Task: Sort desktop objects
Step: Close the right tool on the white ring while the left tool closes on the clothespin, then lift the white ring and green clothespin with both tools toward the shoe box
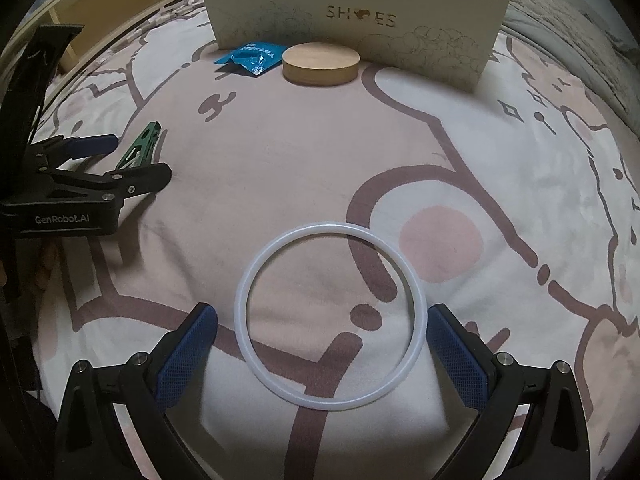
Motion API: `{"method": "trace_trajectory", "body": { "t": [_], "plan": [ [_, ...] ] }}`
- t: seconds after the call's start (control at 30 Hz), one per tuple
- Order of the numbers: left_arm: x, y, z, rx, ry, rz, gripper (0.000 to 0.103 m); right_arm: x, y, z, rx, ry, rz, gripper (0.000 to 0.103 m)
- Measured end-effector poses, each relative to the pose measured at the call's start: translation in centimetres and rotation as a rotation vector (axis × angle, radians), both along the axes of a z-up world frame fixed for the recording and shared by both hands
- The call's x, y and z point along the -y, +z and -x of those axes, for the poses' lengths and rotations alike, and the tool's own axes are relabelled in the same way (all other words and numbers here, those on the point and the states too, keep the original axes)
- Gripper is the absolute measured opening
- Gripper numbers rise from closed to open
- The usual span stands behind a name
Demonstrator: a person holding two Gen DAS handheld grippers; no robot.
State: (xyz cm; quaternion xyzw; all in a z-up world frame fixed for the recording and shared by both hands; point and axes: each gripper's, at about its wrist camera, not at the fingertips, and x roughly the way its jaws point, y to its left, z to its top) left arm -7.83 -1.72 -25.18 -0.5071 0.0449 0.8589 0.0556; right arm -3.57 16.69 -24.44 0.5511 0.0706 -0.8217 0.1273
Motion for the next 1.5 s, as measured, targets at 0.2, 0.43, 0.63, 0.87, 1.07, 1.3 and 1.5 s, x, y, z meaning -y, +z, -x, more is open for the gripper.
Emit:
{"method": "trace_trajectory", "body": {
  "t": [0.2, 0.43, 0.63, 0.87, 1.07, 1.3, 1.5],
  "plan": [
    [0.0, 0.2, -0.5, -0.005, 0.003, -0.001, 0.103, 0.3, 0.5, -0.6, -0.016, -0.017, -0.005, 0.09],
    [-0.7, 0.9, -1.5, -0.022, -0.049, 0.011, 0.079, 0.6, 0.8, -1.5, -0.056, -0.028, -0.019, 0.083],
    [-1.6, 1.4, -2.0, -0.02, -0.079, 0.001, 0.056, 0.6, 1.0, -1.2, -0.042, -0.036, -0.018, 0.083],
    [-1.5, 1.7, -1.7, -0.021, -0.083, -0.019, 0.038, 0.8, 0.9, -1.1, -0.038, -0.035, -0.023, 0.083],
    [-1.0, 1.8, -1.0, 0.012, -0.023, -0.089, 0.038, 0.8, 0.9, -1.1, -0.033, -0.032, -0.021, 0.083],
    [-1.8, 1.8, -1.2, 0.018, -0.062, -0.061, 0.034, 0.8, 0.8, -1.1, -0.027, -0.03, -0.02, 0.083],
    [-1.7, 1.7, -1.5, 0.019, -0.135, -0.048, 0.034, 0.9, 0.7, -1.0, -0.02, -0.033, -0.024, 0.083]
  ]
}}
